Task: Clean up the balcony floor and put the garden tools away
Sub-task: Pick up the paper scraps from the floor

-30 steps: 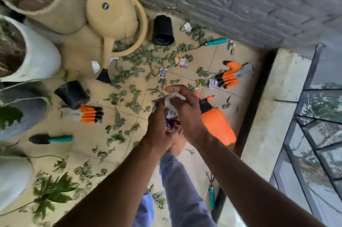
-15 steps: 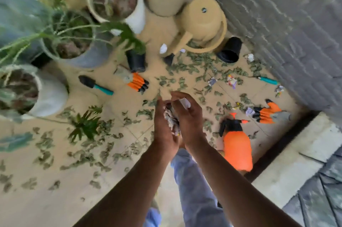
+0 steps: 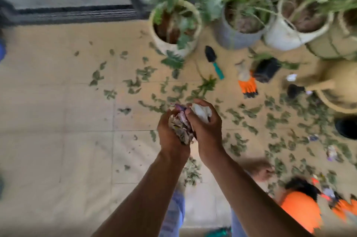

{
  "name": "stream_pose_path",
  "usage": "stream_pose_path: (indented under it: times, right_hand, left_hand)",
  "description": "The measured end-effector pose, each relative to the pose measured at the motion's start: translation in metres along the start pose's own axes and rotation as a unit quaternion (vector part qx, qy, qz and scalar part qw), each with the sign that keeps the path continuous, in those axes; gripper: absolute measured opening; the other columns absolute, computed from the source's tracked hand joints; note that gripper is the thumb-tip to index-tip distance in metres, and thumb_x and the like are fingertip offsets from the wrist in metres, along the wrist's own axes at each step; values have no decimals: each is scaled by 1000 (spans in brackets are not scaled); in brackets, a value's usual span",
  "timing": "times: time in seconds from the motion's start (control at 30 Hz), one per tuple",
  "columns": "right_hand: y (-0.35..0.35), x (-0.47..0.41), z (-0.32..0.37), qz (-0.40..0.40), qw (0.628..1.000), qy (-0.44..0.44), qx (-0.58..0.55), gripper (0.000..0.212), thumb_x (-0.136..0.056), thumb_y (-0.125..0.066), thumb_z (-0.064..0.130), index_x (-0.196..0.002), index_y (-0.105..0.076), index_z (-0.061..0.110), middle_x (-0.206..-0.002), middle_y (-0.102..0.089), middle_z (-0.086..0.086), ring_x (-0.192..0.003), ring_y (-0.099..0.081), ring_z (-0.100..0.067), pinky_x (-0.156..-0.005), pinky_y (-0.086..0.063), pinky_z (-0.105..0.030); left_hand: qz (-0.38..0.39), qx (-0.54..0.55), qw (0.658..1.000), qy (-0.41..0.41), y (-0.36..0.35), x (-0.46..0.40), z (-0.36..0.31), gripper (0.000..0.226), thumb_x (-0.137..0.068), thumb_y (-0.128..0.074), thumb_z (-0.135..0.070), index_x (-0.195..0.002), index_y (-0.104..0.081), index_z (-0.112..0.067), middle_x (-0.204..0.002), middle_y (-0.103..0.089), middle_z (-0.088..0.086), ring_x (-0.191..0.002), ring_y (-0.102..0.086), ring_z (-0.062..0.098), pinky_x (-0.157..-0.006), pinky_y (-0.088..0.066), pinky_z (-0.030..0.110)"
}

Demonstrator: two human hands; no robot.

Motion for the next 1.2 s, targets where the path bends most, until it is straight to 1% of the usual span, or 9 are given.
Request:
stream_pose_path:
  times: [0.1,0.23,0.37,0.43,0.5,0.6,0.7,1.0,1.2]
  right_hand:
    - [-83,24,-5,65,998,-10,-6,34,-78,-73,21,-112,-73,21,-111,-75,-10,-103,-73,-28,-84,-59,-39]
    - [-178,52,-11,131,991,-21,12,32,-82,-69,26,-112,-74,18,-116,-75,-6,-113,-70,-24,-102,-54,-47]
    - [-257,67,-23,167,985,-22,46,35,-81,-68,35,-110,-76,17,-114,-76,5,-115,-68,-13,-103,-51,-38]
    - [-291,70,-32,180,982,-26,48,39,-78,-69,37,-109,-74,13,-106,-77,7,-106,-71,-10,-91,-54,-28]
    - [-321,67,-44,190,979,-33,63,39,-79,-70,40,-108,-74,15,-103,-77,8,-103,-71,-9,-83,-55,-22]
    - [-370,59,-62,214,972,-58,79,27,-96,-62,27,-113,-73,10,-106,-77,5,-102,-72,-10,-82,-56,-22]
    - [-421,48,-73,248,961,-79,98,31,-99,-58,28,-115,-75,8,-117,-76,-6,-112,-70,-19,-93,-57,-32]
    - [-582,-7,-85,245,952,-130,128,34,-82,-70,35,-104,-78,10,-110,-76,-11,-107,-70,-25,-95,-54,-41]
    - [-704,-32,-88,294,929,-191,118,33,-86,-67,29,-111,-76,9,-113,-76,-8,-100,-72,-24,-86,-55,-34]
  left_hand:
    - [-5,85,996,-34,38,18,-67,58,-102,-42,-50,-128,-69,-5,-127,-68,18,-120,-65,35,-105,-48,39]
    - [33,163,985,-43,75,26,-132,50,-104,-39,-46,-104,-74,-11,-101,-68,7,-90,-68,23,-85,-52,30]
    - [46,240,968,-53,115,24,-190,57,-103,-42,-50,-138,-62,-10,-121,-67,11,-107,-67,28,-90,-55,34]
    - [46,265,961,-70,130,19,-218,68,-94,-60,-54,-146,-55,-10,-120,-67,13,-109,-64,29,-100,-52,36]
    - [22,275,957,-88,149,11,-244,106,-60,-92,-52,-148,-48,-12,-117,-62,13,-111,-56,29,-113,-35,36]
    - [24,326,940,-99,170,-1,-284,77,-89,-59,-56,-147,-53,-5,-144,-57,18,-132,-52,34,-116,-34,43]
    - [-25,359,926,-113,200,-18,-323,71,-100,-36,-57,-136,-65,-4,-142,-60,19,-134,-54,38,-111,-40,50]
    - [-78,368,913,-158,231,-78,-472,66,-85,-47,-30,-144,-56,-2,-144,-59,20,-135,-54,41,-122,-32,51]
    - [-120,413,886,-174,250,-107,-583,48,-90,-56,-29,-131,-69,-9,-138,-65,10,-134,-57,32,-122,-33,41]
Point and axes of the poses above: each hand's wrist, its own x-axis away from the middle knuckle, its own y-axis out of the back of the hand, z = x × y, the point moved 8 cm from there along -x, towards the middle knuckle
